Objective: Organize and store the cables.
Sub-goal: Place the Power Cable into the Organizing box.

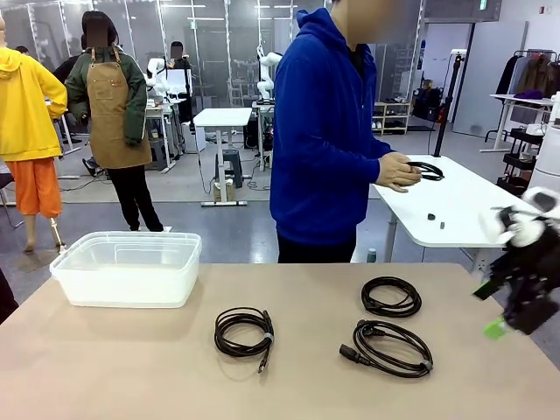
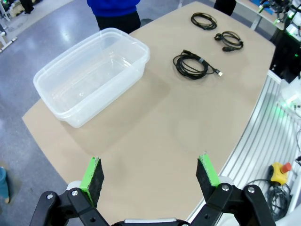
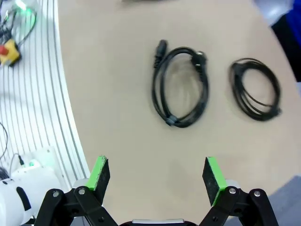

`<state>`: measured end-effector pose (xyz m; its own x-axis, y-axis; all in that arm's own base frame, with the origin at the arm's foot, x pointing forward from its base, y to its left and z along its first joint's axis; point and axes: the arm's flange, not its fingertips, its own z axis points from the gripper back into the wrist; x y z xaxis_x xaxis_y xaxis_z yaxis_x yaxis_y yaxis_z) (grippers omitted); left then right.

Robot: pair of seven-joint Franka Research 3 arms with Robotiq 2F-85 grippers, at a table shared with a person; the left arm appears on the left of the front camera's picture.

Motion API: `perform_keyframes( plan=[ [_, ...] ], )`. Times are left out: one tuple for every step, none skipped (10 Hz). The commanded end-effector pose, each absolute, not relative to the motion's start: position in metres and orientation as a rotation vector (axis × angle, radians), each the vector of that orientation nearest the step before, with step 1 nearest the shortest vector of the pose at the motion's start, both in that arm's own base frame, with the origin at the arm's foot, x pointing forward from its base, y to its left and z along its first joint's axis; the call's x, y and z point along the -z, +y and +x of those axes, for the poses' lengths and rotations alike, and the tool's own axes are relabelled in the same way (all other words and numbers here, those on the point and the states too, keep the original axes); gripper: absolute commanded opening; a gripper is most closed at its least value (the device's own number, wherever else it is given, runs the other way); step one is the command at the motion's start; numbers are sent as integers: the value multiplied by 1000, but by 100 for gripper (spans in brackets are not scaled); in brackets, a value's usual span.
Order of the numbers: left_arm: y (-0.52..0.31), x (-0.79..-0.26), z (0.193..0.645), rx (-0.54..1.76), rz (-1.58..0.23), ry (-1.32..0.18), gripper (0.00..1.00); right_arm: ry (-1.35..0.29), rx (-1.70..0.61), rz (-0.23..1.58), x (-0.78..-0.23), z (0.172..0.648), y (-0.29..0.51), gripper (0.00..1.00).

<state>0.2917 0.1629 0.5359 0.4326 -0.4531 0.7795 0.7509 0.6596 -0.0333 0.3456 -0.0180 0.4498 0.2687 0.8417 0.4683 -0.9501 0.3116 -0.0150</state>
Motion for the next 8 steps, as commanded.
perform_keyframes(
  plan=[
    [167, -538, 292, 799, -419, -832, 100, -331, -1325, 256, -421, 355, 9, 100],
    [167, -538, 292, 799, -419, -832, 100, -289, -1359, 226, -407, 359, 21, 100],
    [167, -538, 292, 799, -419, -832, 100, -268, -1364, 235, -397, 362, 28, 100],
    [167, -538, 292, 799, -419, -832, 100, -227, -1380, 246, -384, 364, 36, 100],
    [167, -538, 292, 799, -419, -832, 100, -180, -1385, 222, -370, 368, 43, 100],
    [167, -538, 292, 799, -419, -832, 100, -171, -1392, 231, -355, 376, 48, 100],
    [167, -538, 292, 799, -419, -832, 100, -180, -1438, 229, -347, 376, 52, 100],
    [167, -538, 292, 799, -419, -832, 100, -184, -1482, 220, -340, 374, 54, 100]
  ],
)
